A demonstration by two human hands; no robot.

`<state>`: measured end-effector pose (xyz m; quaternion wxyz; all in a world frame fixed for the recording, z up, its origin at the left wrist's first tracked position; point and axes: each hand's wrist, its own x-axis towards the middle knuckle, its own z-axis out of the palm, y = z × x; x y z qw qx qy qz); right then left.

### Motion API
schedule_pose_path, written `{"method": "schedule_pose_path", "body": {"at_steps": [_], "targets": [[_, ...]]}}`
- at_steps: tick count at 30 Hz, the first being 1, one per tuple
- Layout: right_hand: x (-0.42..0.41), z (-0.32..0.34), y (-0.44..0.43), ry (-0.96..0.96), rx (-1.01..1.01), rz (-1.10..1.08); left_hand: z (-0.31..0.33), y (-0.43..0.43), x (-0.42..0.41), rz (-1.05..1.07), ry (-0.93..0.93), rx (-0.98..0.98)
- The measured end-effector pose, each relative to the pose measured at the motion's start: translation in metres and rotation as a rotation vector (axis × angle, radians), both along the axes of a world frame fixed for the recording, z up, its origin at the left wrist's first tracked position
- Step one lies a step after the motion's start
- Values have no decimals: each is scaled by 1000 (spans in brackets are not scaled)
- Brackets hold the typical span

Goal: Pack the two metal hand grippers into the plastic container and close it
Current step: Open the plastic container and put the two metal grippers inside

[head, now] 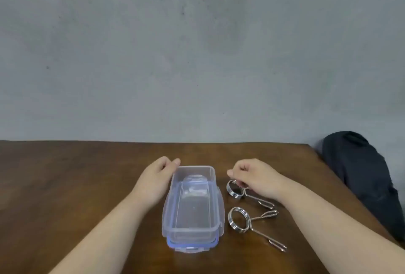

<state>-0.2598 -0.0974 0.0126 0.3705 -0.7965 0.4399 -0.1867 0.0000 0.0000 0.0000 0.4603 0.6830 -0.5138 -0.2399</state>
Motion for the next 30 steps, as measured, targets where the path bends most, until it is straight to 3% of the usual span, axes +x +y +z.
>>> {"method": "schedule_pose_path", "body": {"at_steps": [4, 9, 12, 18, 23, 26, 30], "targets": [[-1, -34, 16, 286, -55, 2, -50, 26, -7, 119, 29, 40], [0, -62, 34, 563, -191, 3, -79, 51, -30, 162, 242, 57], [1, -73, 40, 635, -277, -28, -86, 58, -38, 135, 269, 38], [-5, -80, 41, 616, -248, -63, -92, 58, -33, 135, 255, 25], [-13, -50, 34, 239, -170, -154, -94, 52, -15, 126, 339, -5], [-2, -15, 33, 87, -244, -67, -94, 44, -2, 102, 379, 0], [39, 23, 29, 281, -384, 196, -98, 30, 13, 56, 438, -23]]}}
